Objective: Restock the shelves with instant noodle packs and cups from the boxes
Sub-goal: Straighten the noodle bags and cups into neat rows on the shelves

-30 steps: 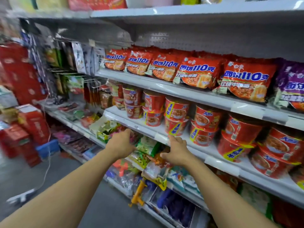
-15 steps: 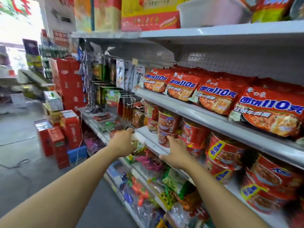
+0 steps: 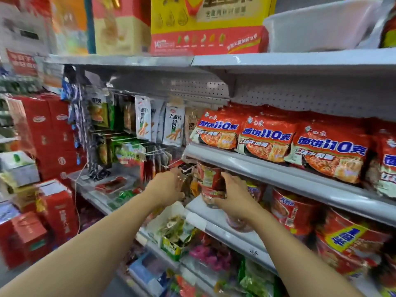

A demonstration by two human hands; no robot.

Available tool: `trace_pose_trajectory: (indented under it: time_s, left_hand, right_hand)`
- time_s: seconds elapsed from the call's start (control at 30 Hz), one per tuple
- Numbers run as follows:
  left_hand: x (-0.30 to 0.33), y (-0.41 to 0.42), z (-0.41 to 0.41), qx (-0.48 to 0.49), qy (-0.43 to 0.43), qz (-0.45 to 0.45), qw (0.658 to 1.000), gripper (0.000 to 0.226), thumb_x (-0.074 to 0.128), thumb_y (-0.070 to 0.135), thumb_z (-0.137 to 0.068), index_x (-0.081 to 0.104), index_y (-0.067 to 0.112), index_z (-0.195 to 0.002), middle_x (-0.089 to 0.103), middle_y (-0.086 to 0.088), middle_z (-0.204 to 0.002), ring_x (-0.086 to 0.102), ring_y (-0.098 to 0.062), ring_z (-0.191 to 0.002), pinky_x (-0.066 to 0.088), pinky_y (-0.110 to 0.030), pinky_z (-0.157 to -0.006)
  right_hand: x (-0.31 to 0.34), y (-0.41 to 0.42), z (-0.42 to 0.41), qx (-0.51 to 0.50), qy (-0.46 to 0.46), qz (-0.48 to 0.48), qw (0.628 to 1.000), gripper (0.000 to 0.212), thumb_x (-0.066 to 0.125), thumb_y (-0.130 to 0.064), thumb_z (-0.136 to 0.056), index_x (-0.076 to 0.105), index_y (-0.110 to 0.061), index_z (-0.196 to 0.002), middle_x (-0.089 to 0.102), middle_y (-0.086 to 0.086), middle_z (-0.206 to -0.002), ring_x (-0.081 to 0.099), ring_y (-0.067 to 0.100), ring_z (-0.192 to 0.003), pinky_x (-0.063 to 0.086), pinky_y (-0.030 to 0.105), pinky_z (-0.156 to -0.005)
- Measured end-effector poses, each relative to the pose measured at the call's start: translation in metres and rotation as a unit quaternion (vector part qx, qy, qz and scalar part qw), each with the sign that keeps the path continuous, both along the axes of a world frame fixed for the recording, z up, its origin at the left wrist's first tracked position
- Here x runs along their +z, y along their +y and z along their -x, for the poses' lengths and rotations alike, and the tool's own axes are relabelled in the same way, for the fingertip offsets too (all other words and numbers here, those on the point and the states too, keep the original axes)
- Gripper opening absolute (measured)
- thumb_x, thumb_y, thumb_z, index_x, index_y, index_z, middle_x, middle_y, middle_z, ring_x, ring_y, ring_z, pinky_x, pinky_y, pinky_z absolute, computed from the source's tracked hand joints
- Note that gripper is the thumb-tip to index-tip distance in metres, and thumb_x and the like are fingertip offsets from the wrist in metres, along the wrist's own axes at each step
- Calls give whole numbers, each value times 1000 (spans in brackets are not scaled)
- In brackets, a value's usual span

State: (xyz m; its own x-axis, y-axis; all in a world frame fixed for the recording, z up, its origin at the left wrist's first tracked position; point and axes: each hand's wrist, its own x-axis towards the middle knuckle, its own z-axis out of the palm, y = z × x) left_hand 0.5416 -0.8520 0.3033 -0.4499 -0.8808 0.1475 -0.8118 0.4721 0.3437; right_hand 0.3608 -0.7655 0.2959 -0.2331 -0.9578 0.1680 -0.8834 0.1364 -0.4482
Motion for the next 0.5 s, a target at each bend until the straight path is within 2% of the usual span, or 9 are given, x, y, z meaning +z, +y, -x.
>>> trace_pose_trajectory:
  time_s: [0.23,0.33,0.5]
  left_hand:
    - [38,-77,-2,-74,27,27,996,57,65,27,-86,39,17,-136,56,-10,-128,55,-29,-113,47,-36,-88]
    - [51,-106,9,-107,54,41,992,58,66,25,-87,38,17,-138,58,-9,-127,56,-27,-111,43,-29,-82]
    - [66,-150,39,-134,58,74,987,65,68,28,-86,36,14,-141,54,-10,-133,51,-28,-119,43,-35,-94]
  right_hand:
    - [46,-46,-16,-46,2,35,998,80,62,-29,-91,11,-17,-151,18,7,-154,10,26,-142,22,40,-112]
    - [59,-64,-8,-69,9,66,995,77,62,-30,-91,15,-18,-150,20,6,-154,12,26,-141,22,40,-112]
    - [80,-107,18,-103,80,105,986,77,64,-33,-89,19,-15,-150,26,7,-153,18,27,-140,22,39,-112]
